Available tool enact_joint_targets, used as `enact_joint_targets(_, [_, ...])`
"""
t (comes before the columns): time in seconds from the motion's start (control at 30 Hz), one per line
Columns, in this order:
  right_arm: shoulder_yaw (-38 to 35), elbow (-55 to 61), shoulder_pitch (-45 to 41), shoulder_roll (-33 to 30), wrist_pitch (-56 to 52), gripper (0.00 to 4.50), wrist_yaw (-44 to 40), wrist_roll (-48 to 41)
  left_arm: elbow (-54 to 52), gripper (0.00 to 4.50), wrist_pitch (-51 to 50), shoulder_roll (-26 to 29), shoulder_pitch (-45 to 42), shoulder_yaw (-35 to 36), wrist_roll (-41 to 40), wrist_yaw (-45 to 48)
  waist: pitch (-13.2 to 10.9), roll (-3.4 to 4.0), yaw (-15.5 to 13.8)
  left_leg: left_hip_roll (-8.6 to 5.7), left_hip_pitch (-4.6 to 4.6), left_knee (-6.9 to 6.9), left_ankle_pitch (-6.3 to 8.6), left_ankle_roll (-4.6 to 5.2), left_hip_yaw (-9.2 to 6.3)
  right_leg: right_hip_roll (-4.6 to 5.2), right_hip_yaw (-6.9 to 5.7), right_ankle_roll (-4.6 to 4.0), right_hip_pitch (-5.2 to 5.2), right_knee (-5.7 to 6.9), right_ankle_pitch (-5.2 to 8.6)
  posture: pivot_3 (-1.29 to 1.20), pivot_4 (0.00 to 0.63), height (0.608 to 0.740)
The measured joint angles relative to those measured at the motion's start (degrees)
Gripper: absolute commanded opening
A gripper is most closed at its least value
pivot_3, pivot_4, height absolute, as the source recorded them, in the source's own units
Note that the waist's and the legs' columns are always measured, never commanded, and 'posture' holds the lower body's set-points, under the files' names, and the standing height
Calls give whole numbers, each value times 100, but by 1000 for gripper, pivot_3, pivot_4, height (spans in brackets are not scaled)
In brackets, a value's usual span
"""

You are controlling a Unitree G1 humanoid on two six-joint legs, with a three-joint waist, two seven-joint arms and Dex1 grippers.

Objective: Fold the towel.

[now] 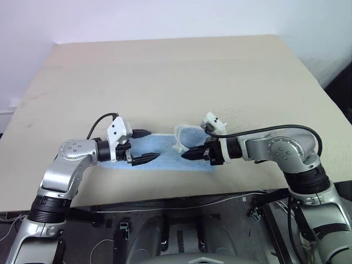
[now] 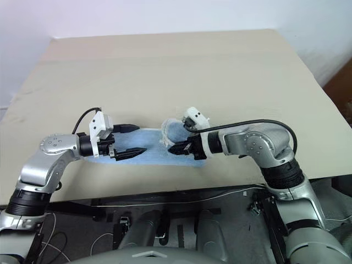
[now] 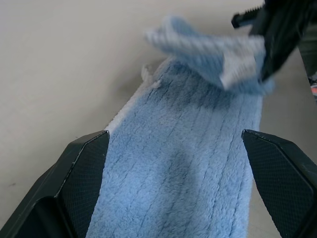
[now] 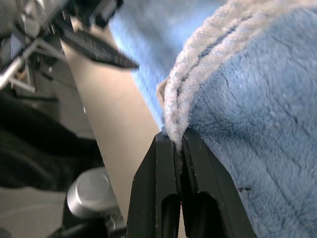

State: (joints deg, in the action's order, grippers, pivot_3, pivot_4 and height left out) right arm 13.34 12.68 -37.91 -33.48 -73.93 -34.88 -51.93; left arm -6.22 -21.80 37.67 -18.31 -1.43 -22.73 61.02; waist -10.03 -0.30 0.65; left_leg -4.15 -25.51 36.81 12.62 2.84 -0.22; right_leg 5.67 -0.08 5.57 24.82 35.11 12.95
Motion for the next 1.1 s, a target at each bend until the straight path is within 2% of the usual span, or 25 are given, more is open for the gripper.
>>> enact_joint_targets(0.37, [-3,80,106,144,-56,49,-156,129,24,4500,101,53,0,13,51,-6,0,0,5,0,0,-1,0,-1,0,-1,0,0,4,2,0,0,150,740])
enact_joint_targets(0.5, [-4,59,153,278,51,1013,-195,248,53,4500,123,48,-1,12,71,-8,0,0,6,0,0,-1,0,-1,1,-1,0,1,4,3,-1,0,150,740])
enact_joint_targets(0.6, [-50,201,317,135,286,2046,-388,350,89,4500,210,46,-5,13,99,-26,0,0,-11,-2,0,-1,0,-1,0,-1,-1,2,7,2,-1,0,150,740])
enact_joint_targets(0.83, [-730,586,669,-348,505,4389,-791,300,167,4500,224,-68,-121,55,72,-42,0,0,-5,-1,2,-1,0,-1,0,-1,0,3,0,3,-2,0,150,740])
enact_joint_targets(0.93, [-1010,834,989,-400,897,4389,-956,305,176,4500,207,-223,-310,58,-9,-94,0,-1,-11,-2,1,-1,0,0,0,0,0,13,-3,2,-7,0,150,740])
enact_joint_targets(1.03, [-1140,884,1239,-372,1592,4389,-936,673,177,4500,103,-547,-489,21,-112,-174,0,-1,-16,-3,4,7,0,0,0,0,-1,15,-11,2,-8,0,150,740])
enact_joint_targets(1.1, [-1212,825,1326,-285,1886,4003,-901,800,190,4109,53,-723,-517,-39,-173,-179,0,-1,-10,-3,6,8,0,0,0,-1,-1,16,-12,3,-9,0,150,740])
